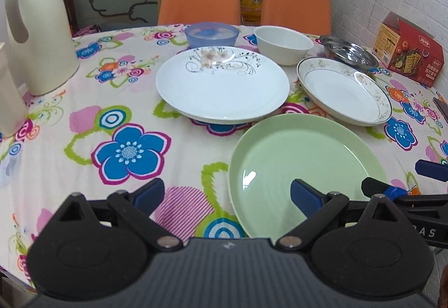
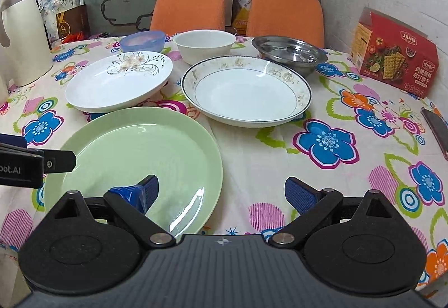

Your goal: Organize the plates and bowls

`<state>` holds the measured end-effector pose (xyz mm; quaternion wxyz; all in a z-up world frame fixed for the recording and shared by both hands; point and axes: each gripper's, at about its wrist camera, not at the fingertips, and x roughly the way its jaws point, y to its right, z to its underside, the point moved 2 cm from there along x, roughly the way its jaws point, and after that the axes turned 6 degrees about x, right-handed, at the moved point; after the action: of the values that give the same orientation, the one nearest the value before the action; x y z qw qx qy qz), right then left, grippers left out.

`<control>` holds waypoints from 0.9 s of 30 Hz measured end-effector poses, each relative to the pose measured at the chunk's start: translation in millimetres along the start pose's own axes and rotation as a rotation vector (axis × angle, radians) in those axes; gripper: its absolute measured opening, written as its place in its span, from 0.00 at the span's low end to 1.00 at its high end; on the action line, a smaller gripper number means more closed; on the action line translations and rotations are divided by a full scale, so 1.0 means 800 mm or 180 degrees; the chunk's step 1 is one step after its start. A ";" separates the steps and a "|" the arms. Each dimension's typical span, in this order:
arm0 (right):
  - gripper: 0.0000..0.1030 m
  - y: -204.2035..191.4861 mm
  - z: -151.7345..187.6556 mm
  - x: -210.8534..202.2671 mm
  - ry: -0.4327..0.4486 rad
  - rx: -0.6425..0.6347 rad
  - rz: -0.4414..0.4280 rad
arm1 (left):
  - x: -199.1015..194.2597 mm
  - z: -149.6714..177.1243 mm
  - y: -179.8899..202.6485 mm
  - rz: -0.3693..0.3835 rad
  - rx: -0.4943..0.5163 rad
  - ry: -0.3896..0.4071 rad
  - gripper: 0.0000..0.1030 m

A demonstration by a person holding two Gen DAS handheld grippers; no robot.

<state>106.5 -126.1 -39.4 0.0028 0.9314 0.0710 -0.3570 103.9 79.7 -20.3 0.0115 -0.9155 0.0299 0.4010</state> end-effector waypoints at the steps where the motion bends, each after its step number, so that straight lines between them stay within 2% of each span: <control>1: 0.82 -0.001 0.001 0.005 -0.0039 -0.0007 -0.0015 | 0.005 0.000 0.000 0.0034 -0.0007 -0.0033 0.93; 5: 0.82 -0.005 0.004 0.021 -0.0154 -0.0034 -0.0047 | 0.024 0.003 0.003 0.0062 0.0035 -0.0119 0.93; 8: 0.82 -0.006 0.004 0.024 -0.0169 0.0042 -0.0170 | 0.032 0.006 0.006 0.0081 0.0096 -0.0135 0.92; 9: 0.82 -0.006 0.004 0.026 -0.0177 0.0085 -0.0210 | 0.033 0.007 0.006 0.0098 0.0091 -0.0131 0.86; 15: 0.83 -0.005 0.018 0.022 0.0086 0.0027 -0.0307 | 0.033 0.009 0.009 0.0165 0.0239 -0.0043 0.75; 19: 0.82 -0.011 0.010 0.022 -0.0061 -0.0040 -0.0397 | 0.029 0.010 0.015 0.0277 0.0347 0.0021 0.66; 24: 0.80 -0.014 0.015 0.023 0.0055 -0.0172 -0.0573 | 0.029 0.008 0.017 0.0417 0.0394 0.0064 0.46; 27: 0.78 -0.020 0.015 0.021 0.0056 -0.0246 -0.0686 | 0.030 0.008 0.020 0.0423 0.0426 0.0092 0.45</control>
<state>108.7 -108.9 -59.0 -0.0003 0.9206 0.1845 -0.3441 114.2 62.8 -42.0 0.0456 -0.9144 0.1174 0.3847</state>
